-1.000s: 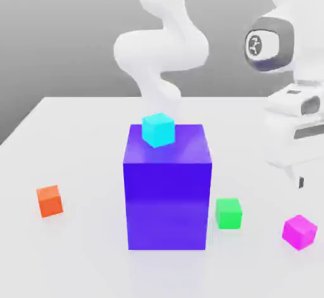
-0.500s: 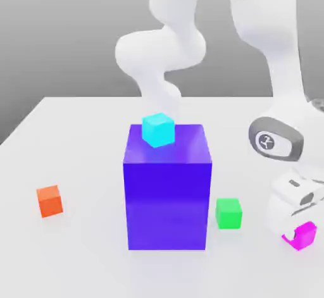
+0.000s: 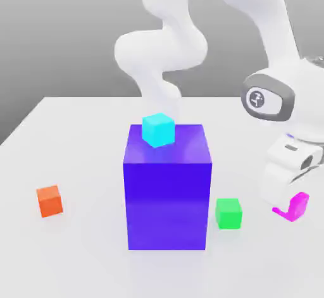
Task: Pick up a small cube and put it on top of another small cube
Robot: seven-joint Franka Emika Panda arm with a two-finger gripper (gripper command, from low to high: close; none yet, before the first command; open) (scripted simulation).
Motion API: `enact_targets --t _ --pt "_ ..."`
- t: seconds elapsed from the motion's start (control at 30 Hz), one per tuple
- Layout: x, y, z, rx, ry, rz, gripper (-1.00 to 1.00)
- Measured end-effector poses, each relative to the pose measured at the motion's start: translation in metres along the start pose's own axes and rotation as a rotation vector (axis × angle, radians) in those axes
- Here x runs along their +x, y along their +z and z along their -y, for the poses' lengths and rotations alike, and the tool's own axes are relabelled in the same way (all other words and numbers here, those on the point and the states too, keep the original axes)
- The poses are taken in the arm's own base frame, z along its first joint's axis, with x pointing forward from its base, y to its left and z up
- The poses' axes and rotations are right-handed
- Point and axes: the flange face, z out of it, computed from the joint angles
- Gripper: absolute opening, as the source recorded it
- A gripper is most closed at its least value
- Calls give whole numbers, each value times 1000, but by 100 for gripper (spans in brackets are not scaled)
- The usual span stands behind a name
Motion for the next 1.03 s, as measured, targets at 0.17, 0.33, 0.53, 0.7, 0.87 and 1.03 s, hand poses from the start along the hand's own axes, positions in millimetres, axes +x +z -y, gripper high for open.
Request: enact_targets --t 0.17,0.33,0.53,0.7,0.87,1.03 --pt "-8 -14 -34 -14 -208 -10 -100" --pt "-25 -22 -59 -4 -429 -4 -100" --pt "-50 -24 -83 45 -697 17 -100" --pt "-60 -8 -86 82 -804 25 -100" --pt "-61 23 -84 84 -807 25 -100" --pt "-63 42 -87 77 -800 25 100"
